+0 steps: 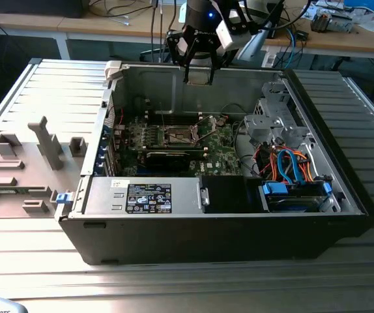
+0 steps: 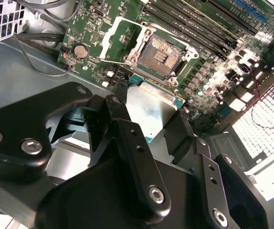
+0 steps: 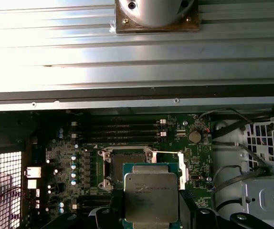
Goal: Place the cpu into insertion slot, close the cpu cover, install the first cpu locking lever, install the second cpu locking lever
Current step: 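Place the cpu into insertion slot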
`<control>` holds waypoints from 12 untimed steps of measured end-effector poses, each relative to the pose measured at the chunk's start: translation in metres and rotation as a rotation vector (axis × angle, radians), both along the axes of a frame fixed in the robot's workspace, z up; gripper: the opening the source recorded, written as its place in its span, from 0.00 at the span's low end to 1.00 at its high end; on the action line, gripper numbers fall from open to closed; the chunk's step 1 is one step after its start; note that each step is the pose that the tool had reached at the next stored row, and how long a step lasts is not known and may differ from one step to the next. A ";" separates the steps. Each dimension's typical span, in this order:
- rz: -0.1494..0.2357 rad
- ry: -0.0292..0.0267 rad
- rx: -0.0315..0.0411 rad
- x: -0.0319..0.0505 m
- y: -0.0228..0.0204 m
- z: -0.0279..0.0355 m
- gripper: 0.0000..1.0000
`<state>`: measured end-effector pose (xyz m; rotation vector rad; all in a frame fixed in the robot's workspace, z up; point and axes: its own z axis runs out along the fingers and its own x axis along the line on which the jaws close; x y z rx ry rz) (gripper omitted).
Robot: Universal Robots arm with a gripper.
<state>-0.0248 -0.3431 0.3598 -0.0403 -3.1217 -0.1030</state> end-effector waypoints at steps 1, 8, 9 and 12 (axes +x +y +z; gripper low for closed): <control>0.000 0.0000 0.0000 0.0000 0.0000 -0.0001 0.54; 0.000 0.0000 -0.0046 0.0000 0.0000 -0.0029 0.54; 0.000 0.0000 -0.0047 0.0000 0.0000 -0.0030 0.54; 0.000 0.0000 -0.0058 0.0000 0.0000 -0.0036 0.54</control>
